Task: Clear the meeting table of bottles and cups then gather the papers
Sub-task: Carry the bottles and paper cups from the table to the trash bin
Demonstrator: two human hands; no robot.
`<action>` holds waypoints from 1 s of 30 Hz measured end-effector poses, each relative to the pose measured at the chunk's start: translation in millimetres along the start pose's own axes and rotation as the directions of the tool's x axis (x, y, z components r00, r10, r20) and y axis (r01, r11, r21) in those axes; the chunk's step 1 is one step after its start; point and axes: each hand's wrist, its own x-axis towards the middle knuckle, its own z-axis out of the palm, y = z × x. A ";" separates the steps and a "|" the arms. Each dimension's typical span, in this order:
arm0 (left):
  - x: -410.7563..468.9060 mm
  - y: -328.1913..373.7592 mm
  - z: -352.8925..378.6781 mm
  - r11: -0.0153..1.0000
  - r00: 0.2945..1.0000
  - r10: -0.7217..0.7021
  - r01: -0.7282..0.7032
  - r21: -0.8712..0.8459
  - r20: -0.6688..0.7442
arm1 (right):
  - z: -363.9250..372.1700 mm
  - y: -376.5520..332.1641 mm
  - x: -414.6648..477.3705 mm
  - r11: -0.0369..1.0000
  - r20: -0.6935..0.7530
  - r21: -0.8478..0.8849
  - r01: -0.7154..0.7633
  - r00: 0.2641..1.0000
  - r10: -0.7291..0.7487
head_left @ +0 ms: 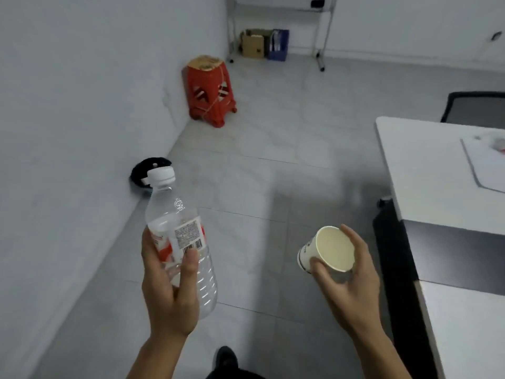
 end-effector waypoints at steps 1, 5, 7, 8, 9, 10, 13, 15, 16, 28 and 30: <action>16.6 -6.8 -18.4 1.000 0.999 0.000 0.000 0.011 -0.036 | 27.8 -14.2 10.4 1.000 0.048 -0.003 0.028 0.998 -0.028; 81.5 -29.5 -76.8 0.999 0.982 -0.024 0.029 0.023 -0.187 | 118.9 -67.3 48.0 0.994 0.199 0.000 0.110 0.974 -0.108; 112.4 -42.8 -95.9 0.998 0.970 -0.024 0.037 0.047 -0.240 | 155.0 -84.1 63.9 0.993 0.235 0.020 0.115 0.965 -0.116; 127.0 -50.0 -101.5 0.998 0.966 -0.024 0.040 0.057 -0.258 | 170.8 -89.4 71.9 0.993 0.249 0.025 0.118 0.961 -0.120; 142.3 -58.6 -105.7 0.997 0.961 -0.027 0.046 0.064 -0.274 | 187.4 -92.5 81.6 0.993 0.266 0.028 0.117 0.956 -0.120; 157.4 -68.3 -108.2 0.996 0.958 -0.030 0.053 0.072 -0.286 | 204.3 -93.7 92.1 0.993 0.282 0.033 0.111 0.952 -0.116; 207.9 -97.0 -106.5 0.991 0.952 -0.042 0.079 0.109 -0.302 | 255.7 -92.5 129.4 0.995 0.315 0.051 0.082 0.944 -0.094; 252.2 -114.1 -100.4 0.988 0.954 -0.036 0.079 0.134 -0.297 | 294.4 -92.5 163.7 0.996 0.323 0.066 0.060 0.943 -0.078; 277.6 -122.0 -96.6 0.986 0.955 -0.024 0.071 0.149 -0.295 | 314.9 -93.9 184.2 0.995 0.322 0.076 0.060 0.943 -0.082; 543.2 -169.4 -112.5 0.965 0.907 0.003 0.107 0.238 -0.421 | 522.0 -195.1 424.1 0.978 0.463 0.150 0.145 0.864 -0.199; 564.7 -187.8 -120.4 0.954 0.905 -0.026 0.149 0.259 -0.425 | 552.5 -204.0 447.6 0.980 0.488 0.144 0.138 0.851 -0.192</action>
